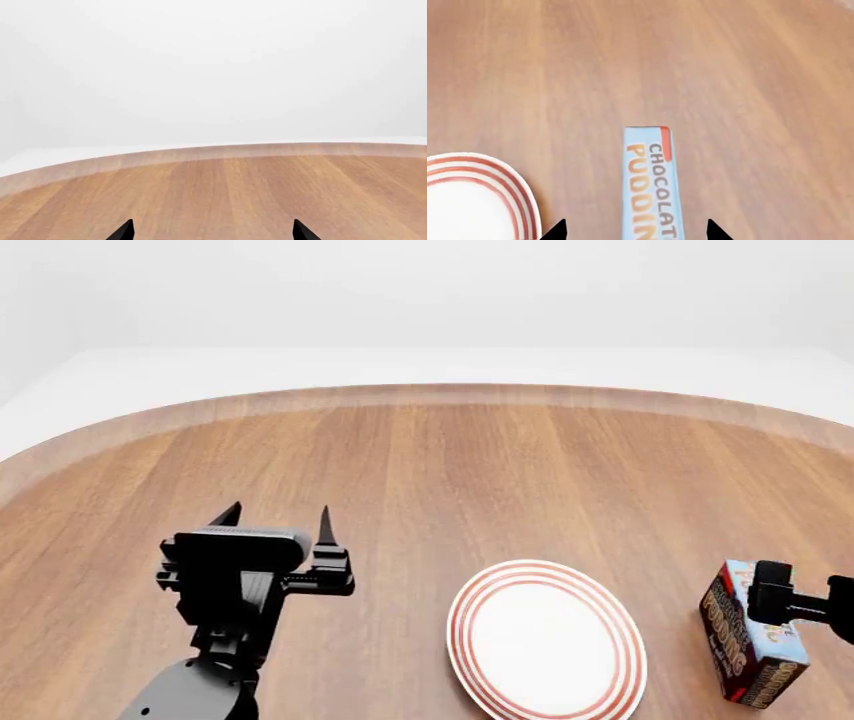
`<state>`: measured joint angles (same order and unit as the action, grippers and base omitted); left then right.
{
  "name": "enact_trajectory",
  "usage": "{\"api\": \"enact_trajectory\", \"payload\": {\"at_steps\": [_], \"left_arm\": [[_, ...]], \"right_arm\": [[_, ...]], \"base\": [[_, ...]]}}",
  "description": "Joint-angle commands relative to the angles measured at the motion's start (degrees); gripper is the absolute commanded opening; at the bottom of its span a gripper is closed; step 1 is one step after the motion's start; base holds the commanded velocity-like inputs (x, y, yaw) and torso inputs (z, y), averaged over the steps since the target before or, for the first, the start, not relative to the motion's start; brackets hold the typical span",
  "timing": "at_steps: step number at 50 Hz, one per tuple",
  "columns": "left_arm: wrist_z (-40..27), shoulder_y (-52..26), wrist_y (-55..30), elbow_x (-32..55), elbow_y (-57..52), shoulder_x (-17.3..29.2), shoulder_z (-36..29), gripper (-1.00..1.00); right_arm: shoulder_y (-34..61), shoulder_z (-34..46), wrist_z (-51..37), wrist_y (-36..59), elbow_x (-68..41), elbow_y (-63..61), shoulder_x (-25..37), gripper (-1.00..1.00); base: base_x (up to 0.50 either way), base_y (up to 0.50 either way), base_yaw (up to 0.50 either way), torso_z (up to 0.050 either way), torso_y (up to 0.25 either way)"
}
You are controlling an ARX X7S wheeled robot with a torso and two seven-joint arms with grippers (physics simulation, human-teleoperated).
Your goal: Put the chocolate pudding to the right of the plate.
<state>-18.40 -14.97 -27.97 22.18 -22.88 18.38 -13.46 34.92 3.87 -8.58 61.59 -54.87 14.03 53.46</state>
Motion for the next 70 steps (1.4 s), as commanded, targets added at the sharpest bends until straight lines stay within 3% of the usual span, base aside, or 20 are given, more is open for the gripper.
{"api": "enact_trajectory", "payload": {"at_steps": [1, 10, 18, 20, 24, 31, 36, 39, 45, 50, 56, 70], "left_arm": [[-0.14, 0.04, 0.10, 0.28, -0.05, 0.24, 0.00, 1.00], [-0.34, -0.25, -0.07, 0.47, -0.11, 0.36, -0.04, 1.00], [-0.60, -1.11, -1.12, 1.11, -0.86, 0.62, 0.15, 1.00], [-0.79, -1.65, -1.84, 1.36, -1.48, 0.76, 0.20, 1.00], [-1.19, -2.67, -3.21, 1.56, -2.40, 1.00, 0.04, 1.00], [-2.16, -5.50, -9.20, 4.44, -7.04, 1.93, 0.62, 1.00], [-3.41, -10.02, -15.09, 7.00, -10.39, 2.15, 1.04, 1.00], [-4.55, -13.30, -18.61, 8.23, -13.19, 2.33, 1.29, 1.00], [-5.92, -17.13, -22.69, 10.31, -15.99, 2.35, 2.19, 1.00], [-6.31, -18.57, -24.02, 11.14, -16.70, 2.11, 2.15, 1.00], [-6.53, -20.75, -24.62, 11.12, -16.52, 1.67, 1.44, 1.00], [-7.96, -20.51, -24.80, 10.60, -19.74, 2.07, 0.07, 1.00]], "right_arm": [[0.23, -3.60, -2.08, 1.59, -3.32, -5.75, 1.76, 1.00], [0.83, -5.41, -2.93, 2.24, -5.15, -8.04, 2.32, 1.00], [-1.99, -15.41, -8.03, 5.15, -14.70, -19.98, 4.00, 1.00], [-5.73, -21.39, -10.89, 4.73, -18.34, -25.15, 2.98, 1.00], [-10.34, -24.60, -12.03, 4.56, -19.97, -34.50, 3.01, 1.00], [-9.50, -27.69, -17.07, 5.80, -26.17, -41.67, 2.85, 1.00], [-11.49, -29.93, -18.92, 2.94, -23.91, -50.42, 0.07, 1.00], [-14.14, -28.62, -18.82, -0.93, -12.99, -58.47, -0.52, 1.00], [-17.65, -33.81, -17.76, -4.09, -17.45, -62.68, -5.00, 1.00], [-17.07, -31.17, -18.25, -4.55, -15.59, -65.07, -5.96, 1.00], [-14.46, -23.10, -20.81, -6.08, -4.69, -69.70, -8.56, 1.00], [-9.17, -15.20, -22.08, -7.55, -1.31, -72.34, -11.09, 1.00]], "base": [[0.00, 0.00, 0.00, 0.000, 0.000], [0.00, 0.00, 0.00, 0.000, 0.000], [0.00, 0.00, 0.00, 0.000, 0.000], [0.00, 0.00, 0.00, 0.000, 0.000], [0.00, 0.00, 0.00, 0.000, 0.000], [0.00, 0.00, 0.00, 0.000, 0.000], [0.00, 0.00, 0.00, 0.000, 0.000], [0.00, 0.00, 0.00, 0.000, 0.000], [0.00, 0.00, 0.00, 0.000, 0.000], [0.00, 0.00, 0.00, 0.000, 0.000], [0.00, 0.00, 0.00, 0.000, 0.000], [0.00, 0.00, 0.00, 0.000, 0.000]]}}
